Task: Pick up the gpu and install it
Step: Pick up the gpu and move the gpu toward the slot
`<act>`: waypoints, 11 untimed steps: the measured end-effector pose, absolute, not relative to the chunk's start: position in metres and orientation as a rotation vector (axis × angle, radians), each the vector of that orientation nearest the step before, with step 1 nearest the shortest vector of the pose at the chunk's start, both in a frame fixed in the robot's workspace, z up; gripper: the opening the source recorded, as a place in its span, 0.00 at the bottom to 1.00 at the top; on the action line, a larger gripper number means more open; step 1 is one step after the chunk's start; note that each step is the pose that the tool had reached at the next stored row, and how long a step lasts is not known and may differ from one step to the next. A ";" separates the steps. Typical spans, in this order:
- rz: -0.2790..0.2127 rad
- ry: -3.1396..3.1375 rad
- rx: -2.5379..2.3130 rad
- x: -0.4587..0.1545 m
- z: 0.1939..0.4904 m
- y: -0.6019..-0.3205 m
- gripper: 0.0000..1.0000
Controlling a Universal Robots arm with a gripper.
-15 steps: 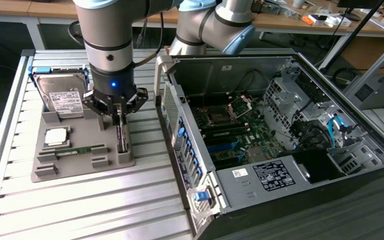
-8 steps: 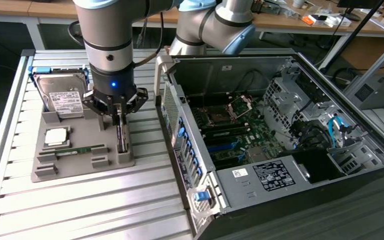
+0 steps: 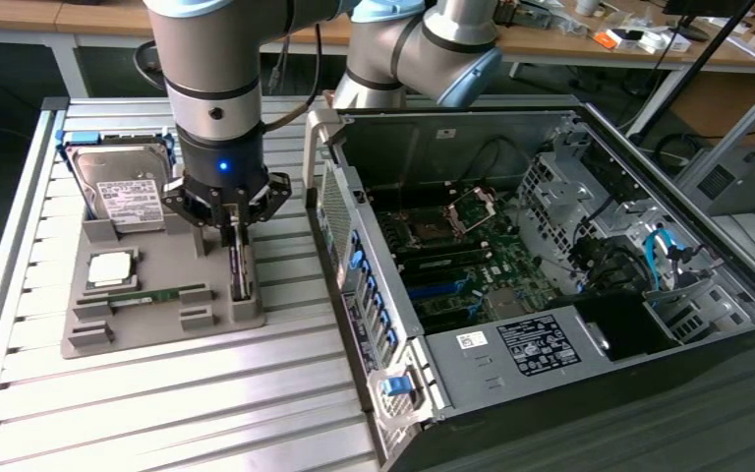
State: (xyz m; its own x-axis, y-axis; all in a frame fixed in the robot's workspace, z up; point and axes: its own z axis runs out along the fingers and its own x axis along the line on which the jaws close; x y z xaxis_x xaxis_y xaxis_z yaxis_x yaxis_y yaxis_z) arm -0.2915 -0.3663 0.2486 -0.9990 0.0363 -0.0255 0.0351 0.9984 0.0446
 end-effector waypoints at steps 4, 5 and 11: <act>0.069 3.114 0.056 -0.291 0.249 -0.366 0.27; 0.069 3.114 0.056 -0.291 0.249 -0.366 0.27; 0.069 3.114 0.055 -0.291 0.253 -0.366 0.27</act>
